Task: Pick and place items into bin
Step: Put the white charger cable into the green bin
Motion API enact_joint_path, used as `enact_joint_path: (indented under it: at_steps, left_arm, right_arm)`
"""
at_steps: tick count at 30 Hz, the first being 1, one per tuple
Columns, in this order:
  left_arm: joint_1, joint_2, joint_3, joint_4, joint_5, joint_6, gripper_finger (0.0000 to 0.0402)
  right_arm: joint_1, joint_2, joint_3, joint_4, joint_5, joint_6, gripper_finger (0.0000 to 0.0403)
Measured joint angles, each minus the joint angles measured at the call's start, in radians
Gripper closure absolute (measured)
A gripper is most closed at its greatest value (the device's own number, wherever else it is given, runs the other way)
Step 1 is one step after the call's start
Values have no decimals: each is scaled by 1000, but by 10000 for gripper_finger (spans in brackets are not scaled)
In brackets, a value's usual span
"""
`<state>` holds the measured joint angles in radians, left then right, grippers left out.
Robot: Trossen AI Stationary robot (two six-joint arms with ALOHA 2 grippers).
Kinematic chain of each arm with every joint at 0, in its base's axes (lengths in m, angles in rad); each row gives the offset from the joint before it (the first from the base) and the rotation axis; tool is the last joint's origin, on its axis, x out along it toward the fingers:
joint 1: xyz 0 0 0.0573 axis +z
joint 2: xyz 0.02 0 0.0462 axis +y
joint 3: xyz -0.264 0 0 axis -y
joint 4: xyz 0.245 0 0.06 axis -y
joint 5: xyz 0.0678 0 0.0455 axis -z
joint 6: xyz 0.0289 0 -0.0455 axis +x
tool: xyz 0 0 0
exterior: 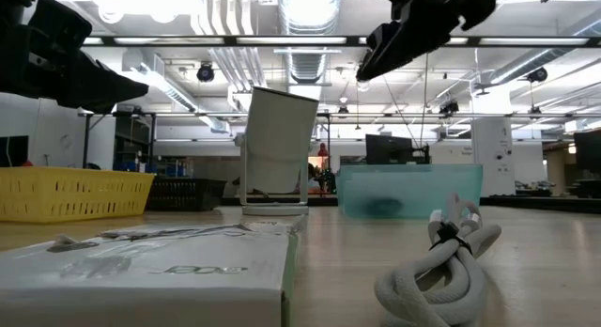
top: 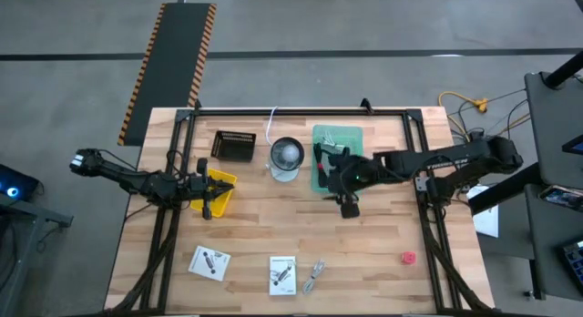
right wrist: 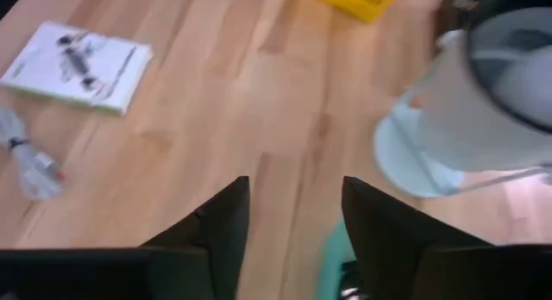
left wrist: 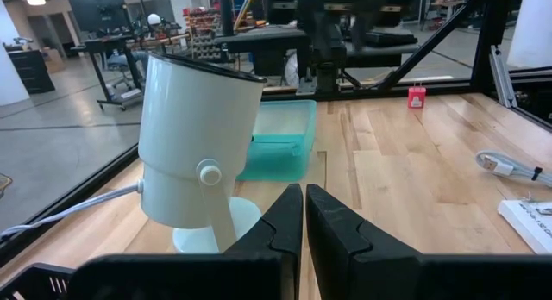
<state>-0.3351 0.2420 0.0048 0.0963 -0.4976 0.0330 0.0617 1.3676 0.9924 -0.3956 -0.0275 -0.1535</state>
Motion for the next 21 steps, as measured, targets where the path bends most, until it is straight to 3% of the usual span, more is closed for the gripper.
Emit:
enact_joint_path:
  at_steps: [7, 12, 21]
  left_arm:
    - [0, -1, 0, -1, 0, 0, 400]
    - [0, 0, 0, 0, 0, 0, 400]
    - [0, 0, 0, -1, 0, 0, 400]
  right_arm:
    - [67, 16, 0, -26, -20, 21, 183]
    - [120, 24, 0, -19, -121, 0, 180]
    - [218, 94, 0, -5, -131, -15, 183]
